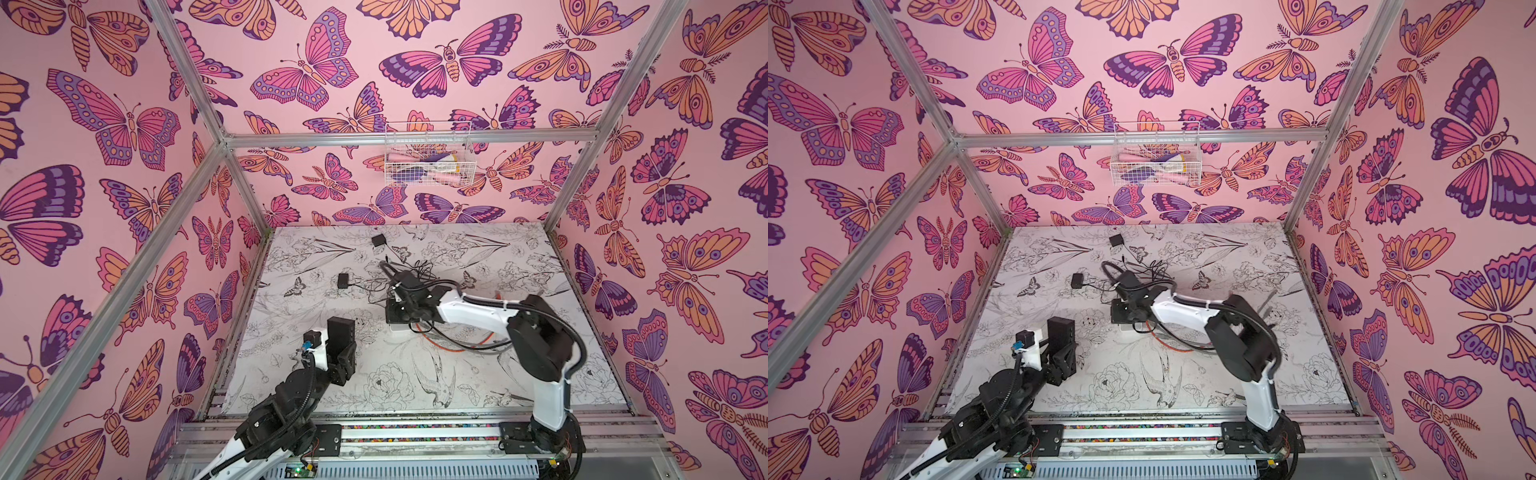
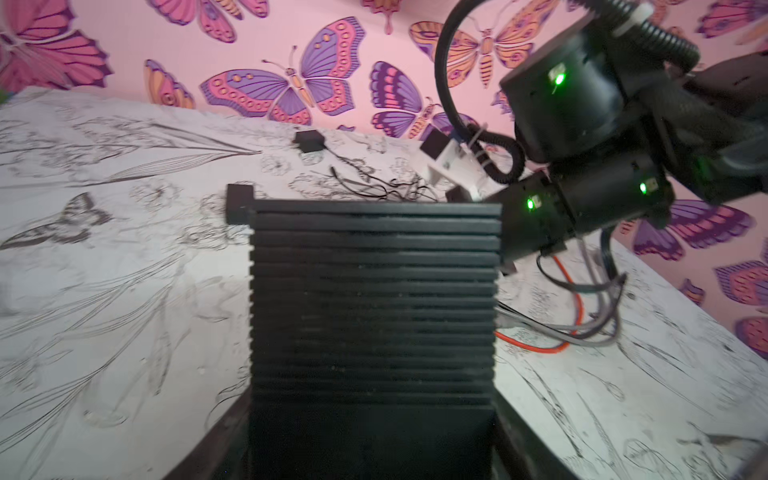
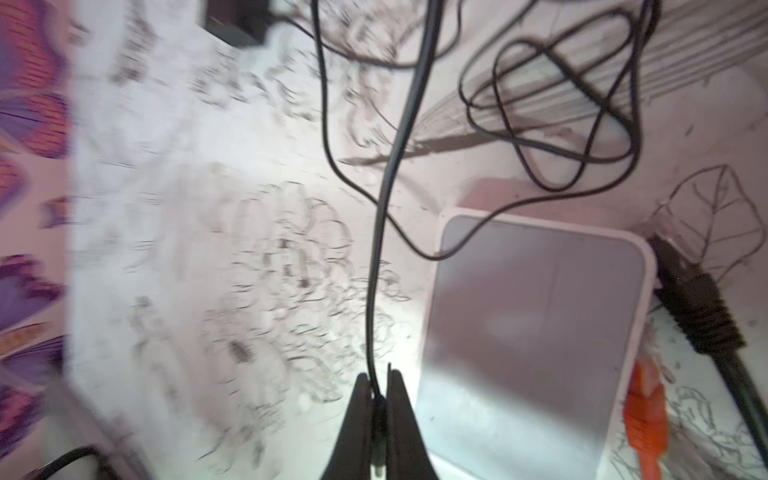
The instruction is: Insert the plug into the switch port
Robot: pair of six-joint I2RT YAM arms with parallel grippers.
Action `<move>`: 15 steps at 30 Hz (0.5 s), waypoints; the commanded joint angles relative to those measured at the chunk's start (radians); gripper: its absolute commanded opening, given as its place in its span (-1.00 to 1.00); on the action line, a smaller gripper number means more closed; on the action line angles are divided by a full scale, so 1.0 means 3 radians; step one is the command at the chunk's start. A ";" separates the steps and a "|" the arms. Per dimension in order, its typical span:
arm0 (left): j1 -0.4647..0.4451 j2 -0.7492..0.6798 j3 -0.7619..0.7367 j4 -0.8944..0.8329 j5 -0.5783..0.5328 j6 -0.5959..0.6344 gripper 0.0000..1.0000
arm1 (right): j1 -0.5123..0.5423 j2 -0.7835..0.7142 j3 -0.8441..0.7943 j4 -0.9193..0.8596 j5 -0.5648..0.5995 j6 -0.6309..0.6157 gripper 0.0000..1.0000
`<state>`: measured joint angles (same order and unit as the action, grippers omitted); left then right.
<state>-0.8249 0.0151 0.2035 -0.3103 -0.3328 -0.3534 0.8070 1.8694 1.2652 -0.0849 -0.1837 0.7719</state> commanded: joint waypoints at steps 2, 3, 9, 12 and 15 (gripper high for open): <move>0.0005 -0.0044 -0.0259 0.0972 0.1007 0.0398 -1.00 | -0.0306 -0.0470 -0.0650 0.2127 -0.0897 0.0442 -1.00; -0.0002 -0.0041 -0.0313 0.1087 0.1103 0.0440 -1.00 | -0.0357 -0.0514 -0.0747 0.2390 -0.0981 0.0515 -1.00; -0.0047 -0.0042 -0.0525 0.1592 0.1597 0.0780 -1.00 | -0.0412 -0.0690 -0.1053 0.3636 -0.1513 0.0703 -1.00; -0.0047 -0.0045 -0.0626 0.1891 0.1717 0.0818 -1.00 | -0.0375 -0.0752 -0.1236 0.4266 -0.1513 0.0810 -1.00; -0.0047 -0.0043 -0.0720 0.2131 0.1792 0.0783 -1.00 | -0.0313 -0.0837 -0.1327 0.4445 -0.1624 0.0778 -1.00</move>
<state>-0.8326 0.0147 0.0139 0.1528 0.1364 -0.1448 0.6952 1.6611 0.8764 1.0321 -0.5995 0.9752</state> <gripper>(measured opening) 0.673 0.073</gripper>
